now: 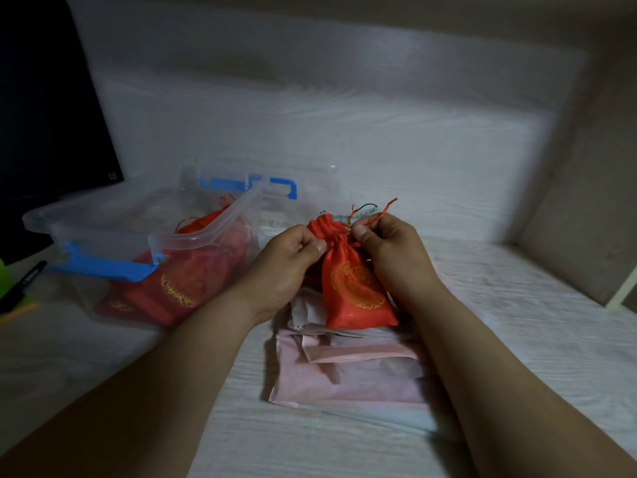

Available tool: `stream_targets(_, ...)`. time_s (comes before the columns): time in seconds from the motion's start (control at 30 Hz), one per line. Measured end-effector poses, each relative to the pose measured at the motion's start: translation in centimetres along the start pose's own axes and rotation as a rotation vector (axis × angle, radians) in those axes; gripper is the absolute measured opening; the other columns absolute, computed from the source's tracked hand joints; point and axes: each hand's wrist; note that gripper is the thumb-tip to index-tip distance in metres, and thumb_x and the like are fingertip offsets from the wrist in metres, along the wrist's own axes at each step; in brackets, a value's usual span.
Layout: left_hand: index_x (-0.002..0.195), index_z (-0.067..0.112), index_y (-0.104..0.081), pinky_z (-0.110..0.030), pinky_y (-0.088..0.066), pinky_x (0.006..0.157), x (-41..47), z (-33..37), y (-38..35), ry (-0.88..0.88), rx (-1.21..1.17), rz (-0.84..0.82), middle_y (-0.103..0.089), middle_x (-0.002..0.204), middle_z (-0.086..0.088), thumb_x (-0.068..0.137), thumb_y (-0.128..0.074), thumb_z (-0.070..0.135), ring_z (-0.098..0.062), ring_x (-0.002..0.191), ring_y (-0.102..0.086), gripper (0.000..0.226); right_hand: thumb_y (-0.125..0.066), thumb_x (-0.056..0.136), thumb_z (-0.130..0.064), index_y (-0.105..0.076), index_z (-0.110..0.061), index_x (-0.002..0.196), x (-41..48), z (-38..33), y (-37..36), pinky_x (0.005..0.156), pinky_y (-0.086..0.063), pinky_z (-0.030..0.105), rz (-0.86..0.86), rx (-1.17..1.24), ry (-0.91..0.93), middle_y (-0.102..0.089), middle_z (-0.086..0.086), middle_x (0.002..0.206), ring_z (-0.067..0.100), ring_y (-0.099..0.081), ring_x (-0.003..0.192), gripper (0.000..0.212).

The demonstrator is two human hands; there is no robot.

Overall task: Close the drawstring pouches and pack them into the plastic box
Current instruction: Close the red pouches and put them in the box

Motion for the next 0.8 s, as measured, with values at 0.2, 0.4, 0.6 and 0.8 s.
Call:
stream_targets(0.2,0.081,0.024,-0.059,-0.049,-0.044,0.078,0.0,-0.2,0.5,-0.037,0.074,0.008,-0.057,0.083,-0.015,0.088,-0.065,0.044,-0.026,0.081,-0.050,0.023,-0.064,0.101,-0.019,-0.073,-0.007,0.088,0.0,0.0,0.0,0.066,-0.052,0.035,0.068,-0.011,-0.021,-0.073,0.001,0.073,0.012,-0.063,0.063,0.020)
stream_targets(0.4,0.086,0.020,-0.069,-0.034,-0.049,0.069,-0.6,0.4,-0.2,0.061,-0.051,-0.039,-0.069,0.080,-0.005,0.105,-0.055,0.039,-0.017,0.072,-0.065,0.031,-0.064,0.099,-0.016,-0.068,-0.017,0.084,-0.1,-0.2,-0.2,0.073,-0.050,0.033,0.092,-0.104,0.053,-0.071,-0.003,0.076,0.013,-0.062,0.069,0.016)
stream_targets(0.6,0.108,-0.002,-0.069,-0.046,-0.051,0.095,-0.4,0.2,-0.5,0.126,-0.108,-0.114,-0.073,0.108,-0.028,0.099,-0.067,0.026,-0.031,0.096,-0.068,0.030,-0.066,0.097,-0.018,-0.069,-0.016,0.090,-0.3,-0.6,-0.4,0.082,-0.055,0.040,0.121,-0.133,0.113,-0.073,0.000,0.084,0.021,-0.070,0.084,0.009)
stream_targets(0.8,0.090,0.018,-0.066,-0.037,-0.050,0.076,0.4,0.0,-0.3,0.054,-0.137,0.081,-0.068,0.082,-0.007,0.097,-0.063,0.025,-0.020,0.077,-0.061,0.010,-0.072,0.083,-0.059,-0.072,-0.008,0.096,-0.3,-0.5,0.3,0.083,-0.060,0.052,-0.188,0.014,-0.140,-0.078,0.011,0.090,0.037,-0.074,0.086,0.053)
Point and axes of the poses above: each hand's wrist, its own x-axis towards the middle knuckle, its own y-axis out of the back of the hand, z = x × y
